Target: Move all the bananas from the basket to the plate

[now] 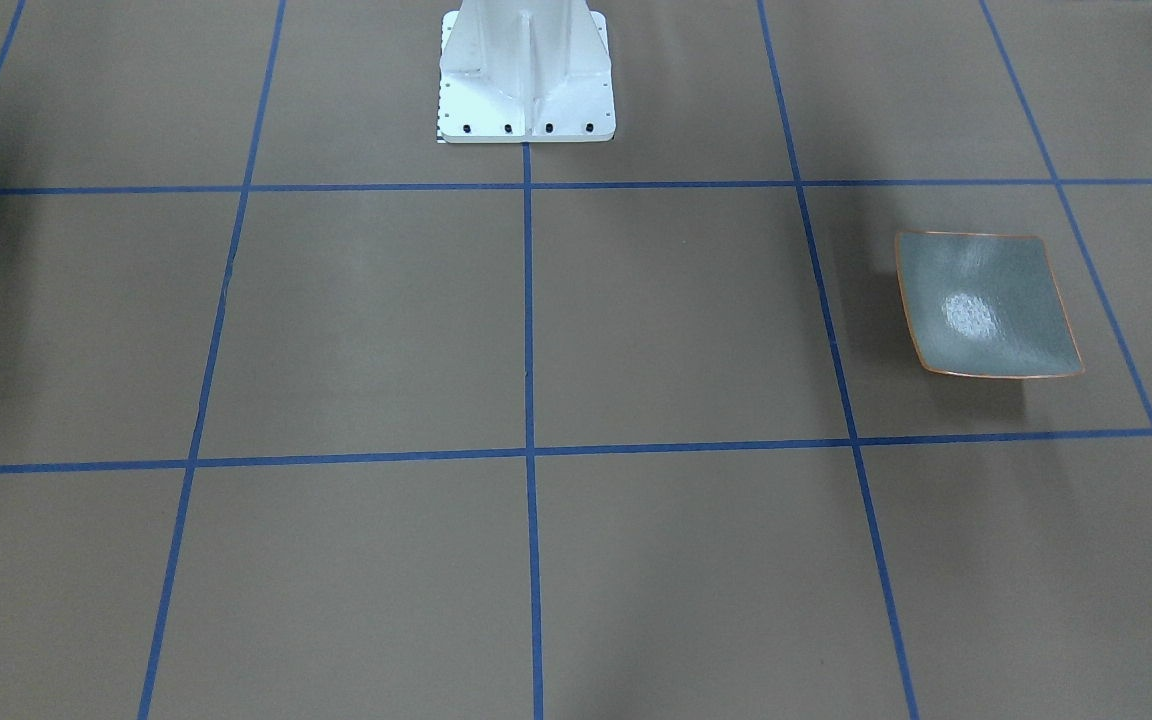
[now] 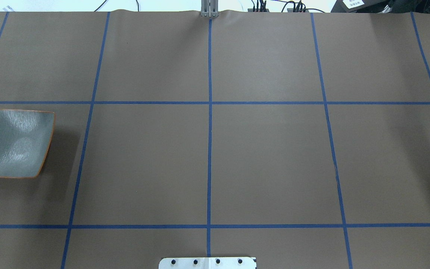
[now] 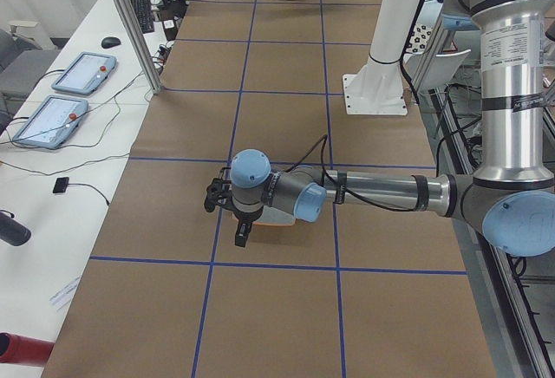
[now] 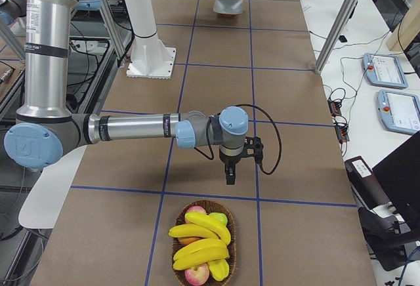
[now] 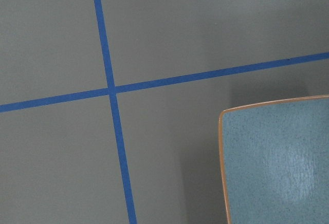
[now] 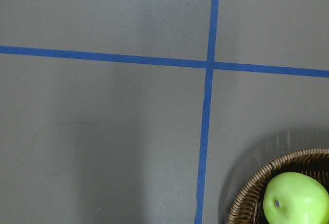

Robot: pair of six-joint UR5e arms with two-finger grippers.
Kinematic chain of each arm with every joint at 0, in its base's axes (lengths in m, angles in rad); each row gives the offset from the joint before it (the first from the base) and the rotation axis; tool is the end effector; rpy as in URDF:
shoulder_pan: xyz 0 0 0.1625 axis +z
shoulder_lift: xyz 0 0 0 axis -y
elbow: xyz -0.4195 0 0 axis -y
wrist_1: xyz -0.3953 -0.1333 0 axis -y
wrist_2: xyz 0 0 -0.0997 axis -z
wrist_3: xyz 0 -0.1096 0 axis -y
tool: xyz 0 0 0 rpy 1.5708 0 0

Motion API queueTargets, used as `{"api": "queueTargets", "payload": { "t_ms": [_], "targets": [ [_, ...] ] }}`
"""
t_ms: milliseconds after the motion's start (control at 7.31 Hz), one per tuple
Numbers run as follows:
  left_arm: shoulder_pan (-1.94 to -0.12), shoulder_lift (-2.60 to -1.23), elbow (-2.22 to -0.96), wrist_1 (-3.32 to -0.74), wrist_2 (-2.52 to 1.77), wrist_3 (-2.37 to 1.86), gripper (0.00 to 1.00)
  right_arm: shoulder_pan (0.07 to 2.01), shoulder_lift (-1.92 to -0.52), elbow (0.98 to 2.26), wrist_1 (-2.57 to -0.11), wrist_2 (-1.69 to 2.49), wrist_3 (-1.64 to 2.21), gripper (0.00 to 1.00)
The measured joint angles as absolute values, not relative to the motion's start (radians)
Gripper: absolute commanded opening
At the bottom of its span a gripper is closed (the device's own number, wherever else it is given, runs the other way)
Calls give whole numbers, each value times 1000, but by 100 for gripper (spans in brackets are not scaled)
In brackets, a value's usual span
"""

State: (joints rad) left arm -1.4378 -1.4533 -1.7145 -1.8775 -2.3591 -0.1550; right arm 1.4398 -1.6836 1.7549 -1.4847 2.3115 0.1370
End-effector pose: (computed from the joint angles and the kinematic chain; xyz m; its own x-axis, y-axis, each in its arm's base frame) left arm 0.0066 -0.4687 0.6092 0.6794 0.1747 -0.7126 -0.0207 0.9754 0.2194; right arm -0.0010 -0.4620 0.6154 0.7287 -0.0657 0.6816 0.0298 0.9975 0.0643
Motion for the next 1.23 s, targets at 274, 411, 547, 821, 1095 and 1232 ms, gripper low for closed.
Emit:
{"api": "queueTargets", "payload": {
  "t_ms": [274, 411, 547, 821, 1095, 1232],
  "targets": [
    [-1439, -1438, -1725, -1882, -2349, -157, 100, 1439, -1683, 1757, -1482, 2312, 143, 100],
    [-1440, -1426, -1733, -1885, -2351, -159, 100, 1439, -1683, 1755, -1479, 2312, 145, 100],
    [-1440, -1412, -1741, -1888, -2352, -160, 100, 1439, -1683, 1752, -1477, 2312, 147, 100],
    [-1438, -1395, -1762, -1891, -2355, -165, 100, 1438, -1682, 1754, -1473, 2314, 148, 100],
    [-1434, -1391, -1771, -1892, -2357, -166, 99, 1437, -1682, 1756, -1471, 2329, 149, 100],
    [-1433, -1391, -1771, -1899, -2358, -160, 99, 1437, -1681, 1755, -1471, 2339, 149, 100]
  ]
}}
